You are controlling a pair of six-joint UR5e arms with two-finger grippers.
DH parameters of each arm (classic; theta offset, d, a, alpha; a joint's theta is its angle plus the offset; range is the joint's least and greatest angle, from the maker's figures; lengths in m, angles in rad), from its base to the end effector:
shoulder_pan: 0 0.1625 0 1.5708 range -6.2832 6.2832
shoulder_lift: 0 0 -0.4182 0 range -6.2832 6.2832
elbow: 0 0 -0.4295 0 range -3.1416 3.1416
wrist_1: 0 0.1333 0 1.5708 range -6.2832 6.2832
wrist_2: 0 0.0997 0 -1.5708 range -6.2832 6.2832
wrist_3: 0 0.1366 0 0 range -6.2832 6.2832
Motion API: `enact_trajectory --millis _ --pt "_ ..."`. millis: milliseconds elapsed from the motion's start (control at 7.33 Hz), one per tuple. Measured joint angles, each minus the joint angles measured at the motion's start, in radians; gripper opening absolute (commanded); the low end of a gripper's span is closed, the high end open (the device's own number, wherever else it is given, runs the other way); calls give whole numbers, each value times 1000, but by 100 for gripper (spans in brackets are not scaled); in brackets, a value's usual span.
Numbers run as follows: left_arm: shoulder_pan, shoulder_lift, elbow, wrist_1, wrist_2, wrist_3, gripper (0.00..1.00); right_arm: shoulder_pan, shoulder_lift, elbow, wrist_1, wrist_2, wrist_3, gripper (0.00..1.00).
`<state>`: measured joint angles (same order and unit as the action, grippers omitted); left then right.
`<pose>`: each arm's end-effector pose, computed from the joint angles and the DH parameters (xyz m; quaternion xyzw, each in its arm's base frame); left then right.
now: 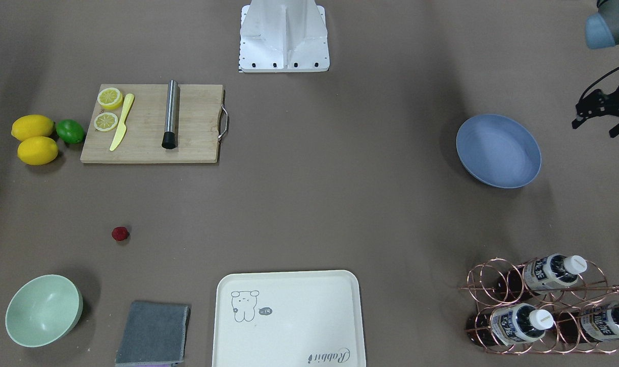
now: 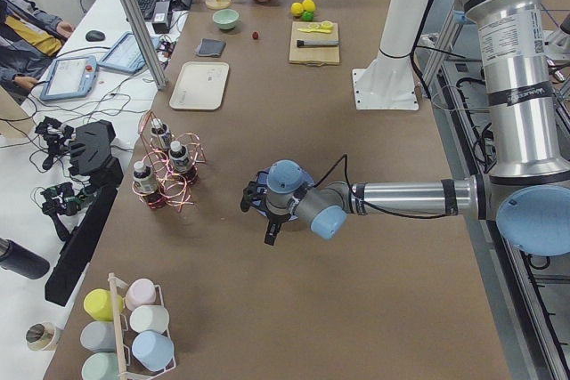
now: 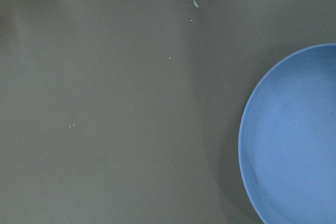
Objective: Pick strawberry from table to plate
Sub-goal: 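Move the left gripper toward the blue plate while the right gripper reaches toward the strawberry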
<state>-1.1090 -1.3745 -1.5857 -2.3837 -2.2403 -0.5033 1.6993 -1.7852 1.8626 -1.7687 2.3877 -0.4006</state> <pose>0.1725 -0.4555 0.6777 0.1149 0.4127 0.0834 0.8997 0.0882 -0.4191 0.6427 0.0503 -0.3971 -0.1006 0.9109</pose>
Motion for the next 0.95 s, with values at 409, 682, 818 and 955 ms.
enact_trajectory --millis 409,682,818,955 --pt "131 -73 108 -153 38 -205 1 -17 1 0 16 1 -1 100" --pt "144 -82 103 -162 28 -231 0 -19 -1 1 16 3 0 100" --pt "142 -82 92 -163 10 -232 0 -19 -1 1 16 3 0 100" --pt "138 -79 75 -160 -14 -233 0 -19 -2 2 16 4 0 100"
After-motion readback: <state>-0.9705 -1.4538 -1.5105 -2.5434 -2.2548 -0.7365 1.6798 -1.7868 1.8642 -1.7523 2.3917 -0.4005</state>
